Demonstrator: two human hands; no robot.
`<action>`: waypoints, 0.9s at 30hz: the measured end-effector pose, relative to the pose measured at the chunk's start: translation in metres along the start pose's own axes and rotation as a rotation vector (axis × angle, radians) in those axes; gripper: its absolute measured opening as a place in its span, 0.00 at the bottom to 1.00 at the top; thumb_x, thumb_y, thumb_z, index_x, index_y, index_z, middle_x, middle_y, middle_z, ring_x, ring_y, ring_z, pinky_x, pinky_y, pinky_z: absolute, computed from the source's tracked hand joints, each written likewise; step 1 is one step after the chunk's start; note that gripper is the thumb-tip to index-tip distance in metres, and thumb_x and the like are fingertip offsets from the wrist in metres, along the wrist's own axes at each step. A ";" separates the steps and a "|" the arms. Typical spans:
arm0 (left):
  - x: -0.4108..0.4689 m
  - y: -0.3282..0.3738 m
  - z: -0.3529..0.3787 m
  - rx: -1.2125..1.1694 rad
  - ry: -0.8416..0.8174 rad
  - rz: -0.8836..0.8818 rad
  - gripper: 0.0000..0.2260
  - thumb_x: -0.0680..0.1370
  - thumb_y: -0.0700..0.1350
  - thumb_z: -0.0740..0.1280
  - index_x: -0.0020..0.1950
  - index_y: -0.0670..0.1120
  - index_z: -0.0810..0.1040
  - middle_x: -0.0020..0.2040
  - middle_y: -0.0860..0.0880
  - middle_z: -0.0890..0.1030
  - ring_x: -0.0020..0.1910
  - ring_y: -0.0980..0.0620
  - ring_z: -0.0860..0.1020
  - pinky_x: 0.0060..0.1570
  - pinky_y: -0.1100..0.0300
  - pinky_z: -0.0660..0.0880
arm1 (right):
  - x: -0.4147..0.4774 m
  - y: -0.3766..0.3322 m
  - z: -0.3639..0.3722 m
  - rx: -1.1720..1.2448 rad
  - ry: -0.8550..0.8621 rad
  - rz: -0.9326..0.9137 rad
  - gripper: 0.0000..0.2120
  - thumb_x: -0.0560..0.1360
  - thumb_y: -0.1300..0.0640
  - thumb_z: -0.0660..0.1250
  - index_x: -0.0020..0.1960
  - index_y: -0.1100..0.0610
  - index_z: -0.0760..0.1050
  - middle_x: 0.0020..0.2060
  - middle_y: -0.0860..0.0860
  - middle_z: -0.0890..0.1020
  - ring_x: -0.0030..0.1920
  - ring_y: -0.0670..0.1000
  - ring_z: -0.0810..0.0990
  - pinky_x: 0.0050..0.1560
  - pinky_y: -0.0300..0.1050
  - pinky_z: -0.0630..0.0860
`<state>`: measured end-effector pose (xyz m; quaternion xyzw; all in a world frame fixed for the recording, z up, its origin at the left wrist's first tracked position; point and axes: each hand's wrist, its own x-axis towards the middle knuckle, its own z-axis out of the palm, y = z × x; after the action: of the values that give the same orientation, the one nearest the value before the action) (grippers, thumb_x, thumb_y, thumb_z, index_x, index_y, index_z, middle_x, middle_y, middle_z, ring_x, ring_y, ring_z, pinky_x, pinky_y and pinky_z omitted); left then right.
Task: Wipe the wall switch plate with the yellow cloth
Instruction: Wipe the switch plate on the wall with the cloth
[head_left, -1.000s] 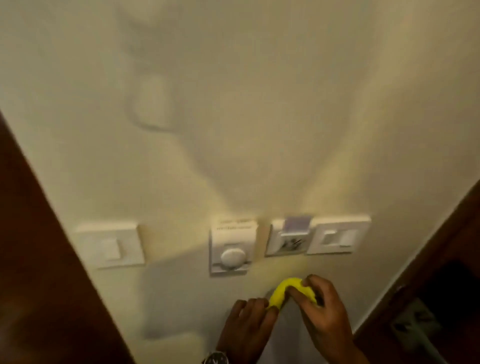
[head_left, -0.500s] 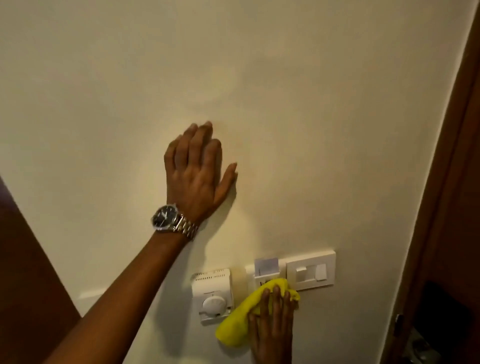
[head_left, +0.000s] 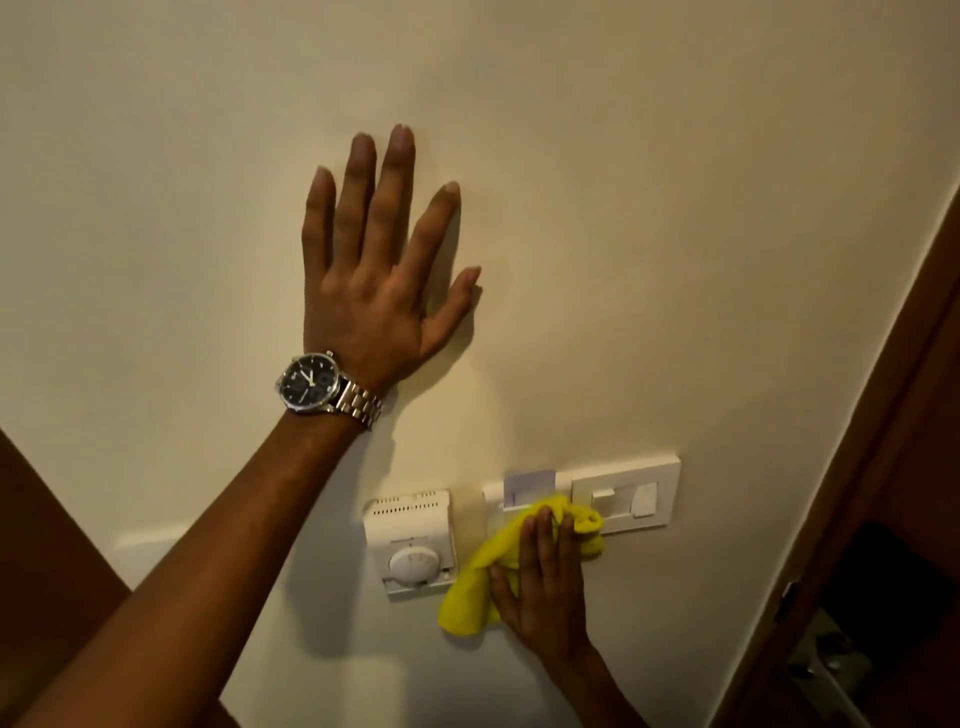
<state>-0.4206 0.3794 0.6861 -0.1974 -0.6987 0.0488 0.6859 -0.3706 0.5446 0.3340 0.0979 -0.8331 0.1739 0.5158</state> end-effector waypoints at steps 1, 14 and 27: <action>0.001 0.000 0.002 0.006 0.004 -0.002 0.27 0.84 0.62 0.60 0.79 0.48 0.71 0.78 0.34 0.68 0.78 0.32 0.65 0.78 0.35 0.61 | 0.007 0.003 0.000 0.017 0.015 -0.006 0.36 0.85 0.41 0.56 0.84 0.58 0.48 0.84 0.55 0.51 0.84 0.61 0.50 0.84 0.53 0.49; 0.006 0.001 0.002 0.007 0.002 -0.016 0.26 0.84 0.61 0.60 0.78 0.49 0.72 0.77 0.34 0.70 0.77 0.31 0.66 0.77 0.34 0.63 | 0.015 0.006 0.000 -0.056 0.029 -0.163 0.32 0.86 0.46 0.55 0.83 0.61 0.53 0.83 0.57 0.52 0.84 0.59 0.51 0.83 0.54 0.52; 0.002 -0.001 0.008 0.004 0.031 -0.016 0.26 0.84 0.61 0.61 0.79 0.50 0.70 0.77 0.34 0.70 0.77 0.31 0.66 0.77 0.34 0.62 | 0.017 -0.005 0.003 -0.062 0.046 -0.215 0.26 0.86 0.49 0.55 0.80 0.62 0.62 0.79 0.61 0.62 0.84 0.58 0.51 0.81 0.55 0.55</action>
<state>-0.4281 0.3809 0.6880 -0.1913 -0.6894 0.0418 0.6974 -0.3786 0.5391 0.3494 0.1667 -0.8108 0.0942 0.5532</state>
